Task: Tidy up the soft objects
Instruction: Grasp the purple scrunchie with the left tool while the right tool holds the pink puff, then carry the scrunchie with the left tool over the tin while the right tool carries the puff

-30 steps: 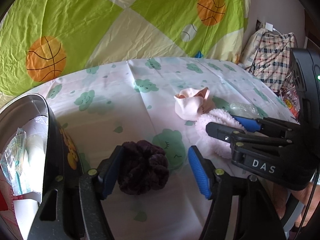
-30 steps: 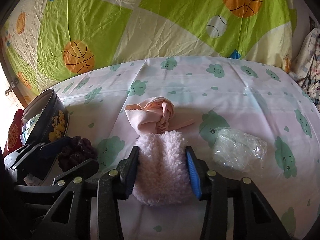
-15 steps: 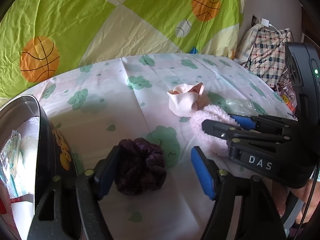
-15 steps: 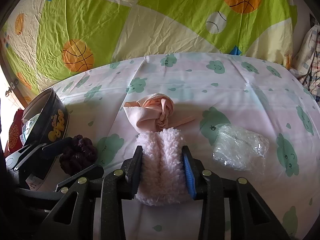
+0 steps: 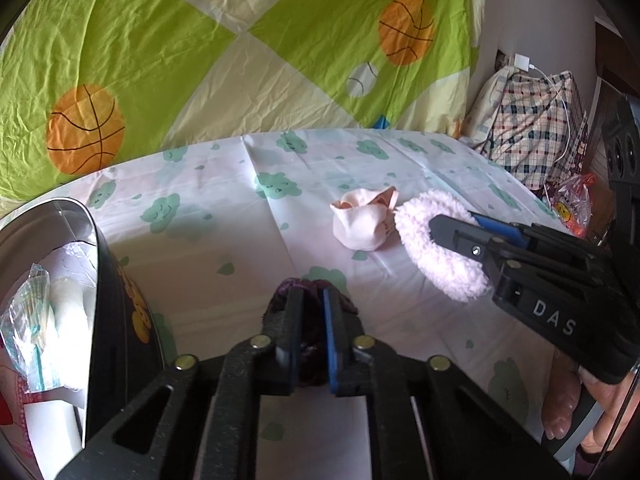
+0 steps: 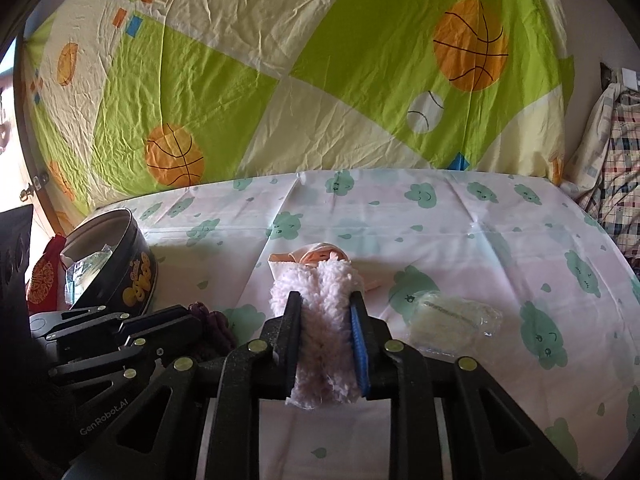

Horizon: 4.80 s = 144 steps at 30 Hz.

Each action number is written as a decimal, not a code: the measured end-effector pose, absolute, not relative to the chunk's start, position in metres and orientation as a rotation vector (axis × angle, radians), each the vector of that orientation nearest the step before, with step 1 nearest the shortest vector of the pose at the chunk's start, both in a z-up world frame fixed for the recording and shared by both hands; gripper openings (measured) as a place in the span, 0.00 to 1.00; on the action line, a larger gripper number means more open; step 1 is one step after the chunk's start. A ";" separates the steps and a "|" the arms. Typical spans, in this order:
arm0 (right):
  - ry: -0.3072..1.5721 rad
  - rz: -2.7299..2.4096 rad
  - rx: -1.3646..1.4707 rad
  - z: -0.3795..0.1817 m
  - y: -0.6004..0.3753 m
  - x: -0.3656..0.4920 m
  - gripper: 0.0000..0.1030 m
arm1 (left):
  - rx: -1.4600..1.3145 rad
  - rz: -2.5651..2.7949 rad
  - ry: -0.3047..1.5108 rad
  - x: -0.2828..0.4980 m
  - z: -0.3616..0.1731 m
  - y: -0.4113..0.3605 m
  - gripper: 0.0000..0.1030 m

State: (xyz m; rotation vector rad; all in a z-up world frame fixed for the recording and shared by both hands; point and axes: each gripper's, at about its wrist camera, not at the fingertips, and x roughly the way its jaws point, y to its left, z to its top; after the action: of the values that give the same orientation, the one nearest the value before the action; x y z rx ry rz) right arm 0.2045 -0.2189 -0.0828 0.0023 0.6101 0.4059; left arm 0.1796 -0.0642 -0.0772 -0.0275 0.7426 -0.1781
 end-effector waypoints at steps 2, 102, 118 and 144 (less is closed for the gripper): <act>0.608 0.412 0.010 -0.083 -0.220 0.204 0.24 | -0.025 -0.186 0.735 0.177 -0.076 -0.065 0.07; 0.259 0.581 -0.003 -0.057 -0.189 0.106 0.25 | -0.078 0.028 0.353 0.085 -0.043 -0.019 0.29; 0.247 0.601 0.022 -0.056 -0.179 0.098 0.25 | -0.115 0.047 0.338 0.074 -0.043 -0.007 0.29; 0.222 0.683 0.027 -0.054 -0.155 0.077 0.25 | -0.157 0.105 0.301 0.046 -0.041 0.030 0.29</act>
State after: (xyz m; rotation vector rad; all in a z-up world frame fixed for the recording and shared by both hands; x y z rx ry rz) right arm 0.0770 -0.1546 -0.0544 0.0274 0.2217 0.6831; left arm 0.0458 0.0303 -0.0413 -0.1570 0.3005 0.1052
